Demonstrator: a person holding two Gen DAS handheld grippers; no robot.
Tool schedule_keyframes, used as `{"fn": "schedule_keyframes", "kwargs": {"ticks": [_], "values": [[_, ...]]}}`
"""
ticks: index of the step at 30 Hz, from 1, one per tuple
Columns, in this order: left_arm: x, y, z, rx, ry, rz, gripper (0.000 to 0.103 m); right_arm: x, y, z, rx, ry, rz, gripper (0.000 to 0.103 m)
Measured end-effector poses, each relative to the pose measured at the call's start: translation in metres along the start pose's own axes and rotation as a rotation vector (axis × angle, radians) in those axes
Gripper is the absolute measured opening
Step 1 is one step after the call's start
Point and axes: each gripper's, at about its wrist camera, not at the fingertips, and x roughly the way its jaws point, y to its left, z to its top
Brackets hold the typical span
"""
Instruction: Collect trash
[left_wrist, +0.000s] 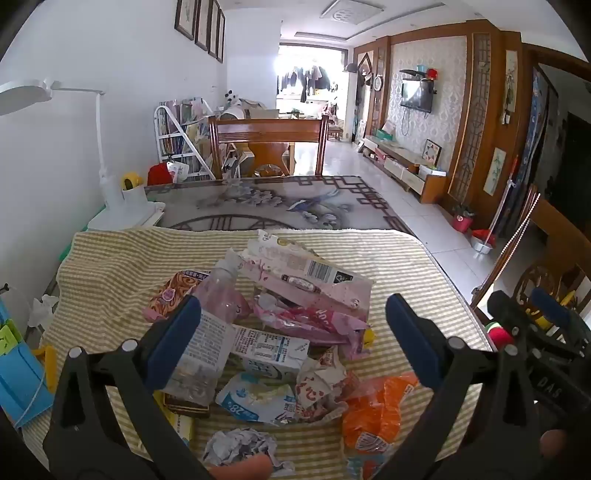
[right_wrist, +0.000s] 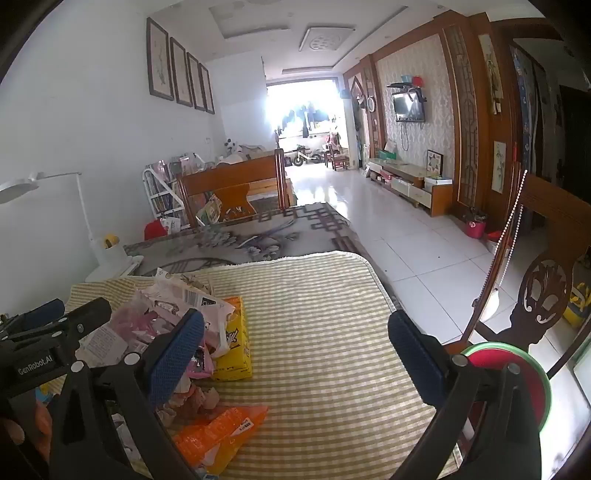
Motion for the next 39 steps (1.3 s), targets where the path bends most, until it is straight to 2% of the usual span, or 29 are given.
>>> {"fn": "schedule_keyframes", "kwargs": {"ticks": [39], "values": [[0.002, 0.006, -0.002, -0.031, 0.013, -0.01, 0.098, 0.001, -0.007, -0.001, 0.023, 0.011, 0.007, 0.096]]}}
